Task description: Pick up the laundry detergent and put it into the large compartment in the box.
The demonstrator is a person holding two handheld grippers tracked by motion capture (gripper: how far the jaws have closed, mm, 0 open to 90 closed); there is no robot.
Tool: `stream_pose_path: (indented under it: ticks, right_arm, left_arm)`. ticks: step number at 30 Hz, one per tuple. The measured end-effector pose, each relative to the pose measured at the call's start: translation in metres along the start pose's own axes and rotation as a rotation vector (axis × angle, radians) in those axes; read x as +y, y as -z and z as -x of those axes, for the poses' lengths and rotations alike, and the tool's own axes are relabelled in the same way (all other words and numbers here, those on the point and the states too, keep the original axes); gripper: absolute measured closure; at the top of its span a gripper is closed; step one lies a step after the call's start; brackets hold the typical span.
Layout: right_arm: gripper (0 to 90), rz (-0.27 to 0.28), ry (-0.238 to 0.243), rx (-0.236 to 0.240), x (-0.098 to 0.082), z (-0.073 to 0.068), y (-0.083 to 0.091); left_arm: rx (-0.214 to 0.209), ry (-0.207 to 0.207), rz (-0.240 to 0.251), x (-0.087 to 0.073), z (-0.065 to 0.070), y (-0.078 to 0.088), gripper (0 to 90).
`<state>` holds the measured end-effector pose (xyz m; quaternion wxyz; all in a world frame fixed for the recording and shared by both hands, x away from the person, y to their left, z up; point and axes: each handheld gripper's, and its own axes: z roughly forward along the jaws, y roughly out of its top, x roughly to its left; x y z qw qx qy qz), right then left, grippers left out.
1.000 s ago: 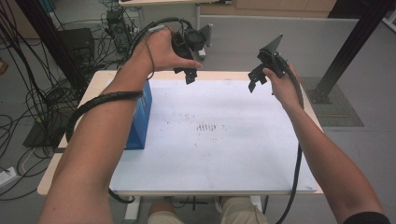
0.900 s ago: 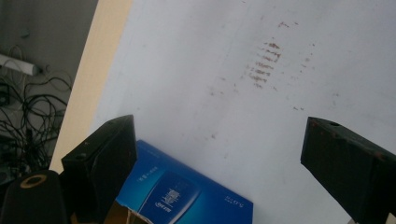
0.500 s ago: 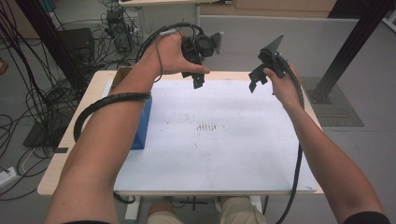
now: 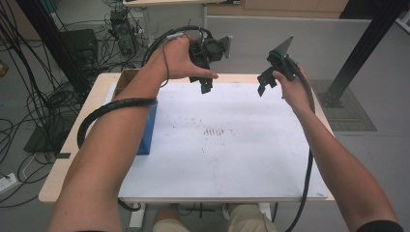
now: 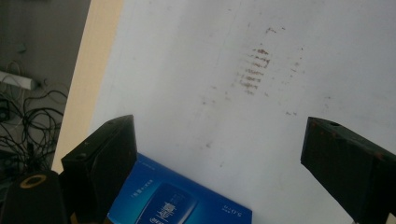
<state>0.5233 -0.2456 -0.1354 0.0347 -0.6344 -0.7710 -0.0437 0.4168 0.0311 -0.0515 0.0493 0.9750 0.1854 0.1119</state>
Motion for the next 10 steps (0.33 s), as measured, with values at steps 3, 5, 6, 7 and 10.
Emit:
stream_pose_path:
  ticks: [3,5,6,7,10]
  right_arm:
    - [6.8,0.000,0.004,-0.001,0.0002,0.0000,-0.0006]
    - [6.8,-0.001,0.003,-0.001,0.0003,0.0001,-0.0008]
    - [6.8,-0.001,0.004,-0.001,0.0002,-0.0001,-0.0007]
    - [6.8,-0.001,0.002,0.000,0.0002,-0.0004,-0.0005]
    - [6.8,-0.003,0.003,0.001,0.0004,-0.0007,-0.0006]
  left_arm:
    - [-0.001,-0.001,0.005,-0.0020,0.0001,-0.0008,11.1]
    - [-0.004,-0.001,0.005,-0.0029,-0.0007,-0.0012,11.2]
    - [-0.002,0.001,0.010,-0.0042,-0.0004,-0.0017,11.2]
    - [-0.004,0.006,0.008,-0.0043,-0.0008,-0.0017,11.2]
    - [-0.002,0.004,0.007,-0.0052,-0.0006,-0.0014,11.2]
